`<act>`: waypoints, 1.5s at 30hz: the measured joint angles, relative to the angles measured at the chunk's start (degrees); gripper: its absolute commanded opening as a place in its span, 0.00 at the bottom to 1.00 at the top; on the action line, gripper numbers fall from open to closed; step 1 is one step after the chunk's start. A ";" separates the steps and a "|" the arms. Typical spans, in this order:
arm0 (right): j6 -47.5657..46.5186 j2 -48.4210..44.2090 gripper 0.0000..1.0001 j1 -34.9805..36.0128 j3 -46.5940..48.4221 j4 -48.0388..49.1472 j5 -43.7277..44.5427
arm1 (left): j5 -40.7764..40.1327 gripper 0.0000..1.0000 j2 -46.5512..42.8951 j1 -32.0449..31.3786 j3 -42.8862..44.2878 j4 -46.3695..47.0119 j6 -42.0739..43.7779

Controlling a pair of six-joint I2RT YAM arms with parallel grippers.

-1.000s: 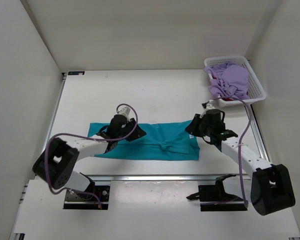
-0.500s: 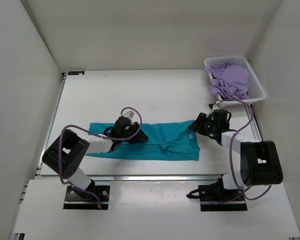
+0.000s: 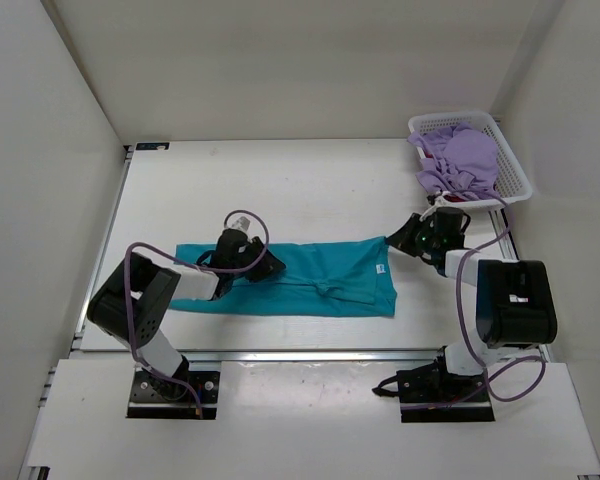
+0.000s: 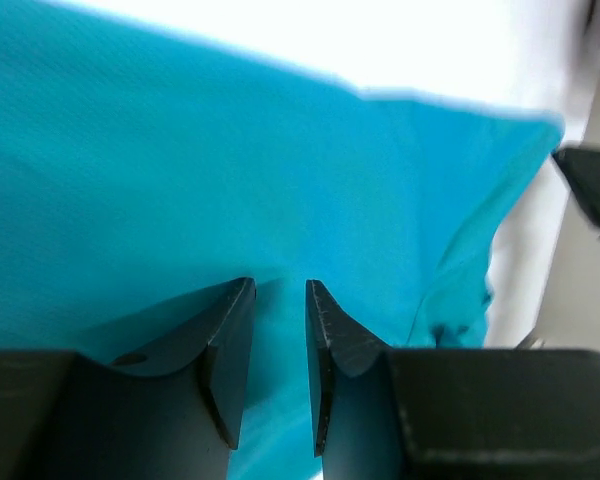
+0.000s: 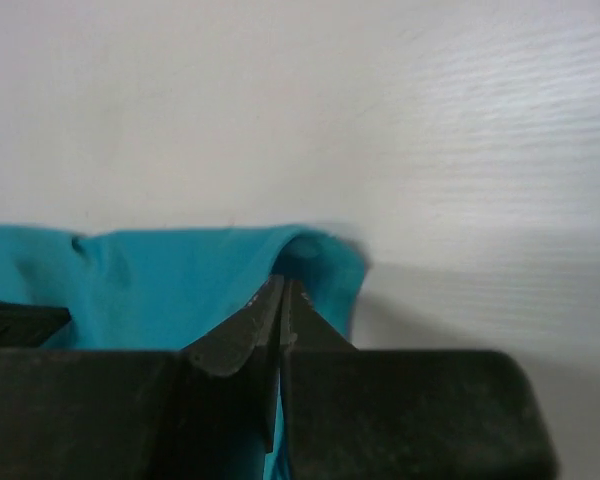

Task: Fold and stack the t-shirts
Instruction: Fold the other side of the tshirt into a rectangle

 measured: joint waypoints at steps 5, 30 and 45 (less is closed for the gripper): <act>-0.07 0.92 0.12 -2.99 4.68 -3.69 2.36 | -0.02 0.39 0.74 5.42 0.00 2.32 -2.91; -8.98 -6.47 0.09 35.26 2.25 -19.96 12.94 | -0.59 0.39 -9.05 -3.58 -3.43 0.24 -0.72; -5.27 -15.96 0.13 40.76 1.29 -29.29 11.56 | -0.31 0.39 -8.46 -0.81 -3.85 0.11 -0.28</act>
